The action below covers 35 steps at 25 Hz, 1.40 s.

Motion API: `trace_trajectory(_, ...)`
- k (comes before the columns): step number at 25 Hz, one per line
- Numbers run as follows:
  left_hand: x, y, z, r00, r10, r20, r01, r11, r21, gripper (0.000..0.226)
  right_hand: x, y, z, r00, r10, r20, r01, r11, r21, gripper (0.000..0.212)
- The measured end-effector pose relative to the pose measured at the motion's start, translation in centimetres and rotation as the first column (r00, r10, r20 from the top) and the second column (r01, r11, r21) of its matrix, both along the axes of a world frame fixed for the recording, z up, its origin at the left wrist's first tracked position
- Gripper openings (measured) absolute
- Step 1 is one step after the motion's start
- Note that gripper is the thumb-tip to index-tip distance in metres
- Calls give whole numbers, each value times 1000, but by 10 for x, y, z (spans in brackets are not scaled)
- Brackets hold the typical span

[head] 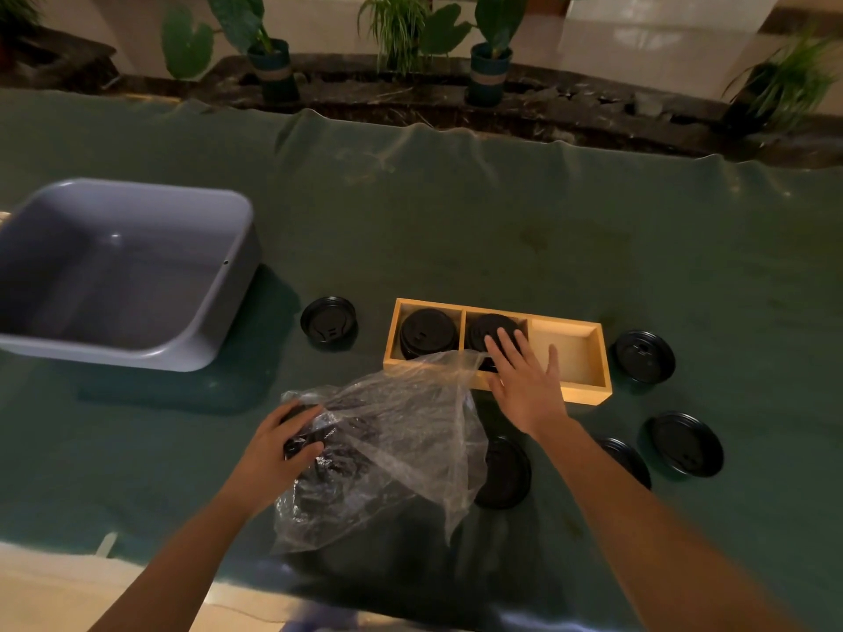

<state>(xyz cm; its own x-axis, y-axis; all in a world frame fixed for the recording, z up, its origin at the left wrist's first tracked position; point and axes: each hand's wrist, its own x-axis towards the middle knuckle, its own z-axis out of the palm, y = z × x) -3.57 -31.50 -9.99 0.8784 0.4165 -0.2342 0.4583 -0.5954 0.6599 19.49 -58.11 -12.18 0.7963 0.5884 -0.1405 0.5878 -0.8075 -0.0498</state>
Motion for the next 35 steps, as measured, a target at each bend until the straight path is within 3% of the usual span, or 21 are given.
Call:
trace_trajectory(1,1,0,-1,1000,0,-1,0,1000,1,54,-4,1,4,999,-18,-33,19,1000,13,57)
trace_trajectory(3,2,1,-1,1000,-14,-12,14,1000,-2,56,-22,3,18,992,-118,-53,126,974,188,59)
trace_trajectory(5,1,1,3,998,-50,-23,50,999,-19,65,-47,3,40,963,-233,-136,270,809,522,36)
trace_trajectory(6,0,0,5,998,-55,-8,55,998,-36,73,-58,1,51,935,-228,-273,352,699,622,16)
trace_trajectory(7,-2,-1,7,999,-22,35,25,997,-68,79,-68,3,62,889,-168,-426,424,655,626,13)
trace_trajectory(8,-4,-1,9,993,55,100,-43,993,-114,80,-75,3,71,825,-80,-559,443,705,553,17)
trace_trajectory(10,-8,3,9,935,304,180,-262,939,-224,67,-84,9,88,661,117,-741,267,886,379,22)
trace_trajectory(11,-8,7,8,890,432,144,-380,879,-289,57,-83,15,91,552,191,-812,208,911,356,27)
trace_trajectory(13,-7,15,6,823,566,-53,-535,740,-409,31,-82,42,90,321,297,-899,275,879,389,33)
trace_trajectory(15,-7,14,5,813,551,-188,-562,658,-502,21,-85,77,80,233,259,-937,402,852,336,34)
trace_trajectory(17,-8,10,5,812,561,-160,-545,630,-553,25,-97,110,65,293,199,-935,451,834,319,34)
trace_trajectory(20,-9,2,2,822,569,-27,-488,679,-549,30,-117,140,45,373,104,-922,526,795,302,31)
trace_trajectory(24,-12,-4,6,821,570,-31,-467,639,-611,31,-123,152,33,354,6,-935,677,688,261,8)
trace_trajectory(29,-13,-3,8,877,475,-68,-387,615,-687,26,-122,155,37,350,-39,-936,738,627,250,26)
trace_trajectory(32,-17,3,11,912,409,-23,-320,677,-662,30,-123,152,32,420,-81,-904,646,726,235,83)
trace_trajectory(35,-21,2,14,966,258,-4,-196,726,-659,39,-123,145,30,444,-99,-890,619,752,226,87)
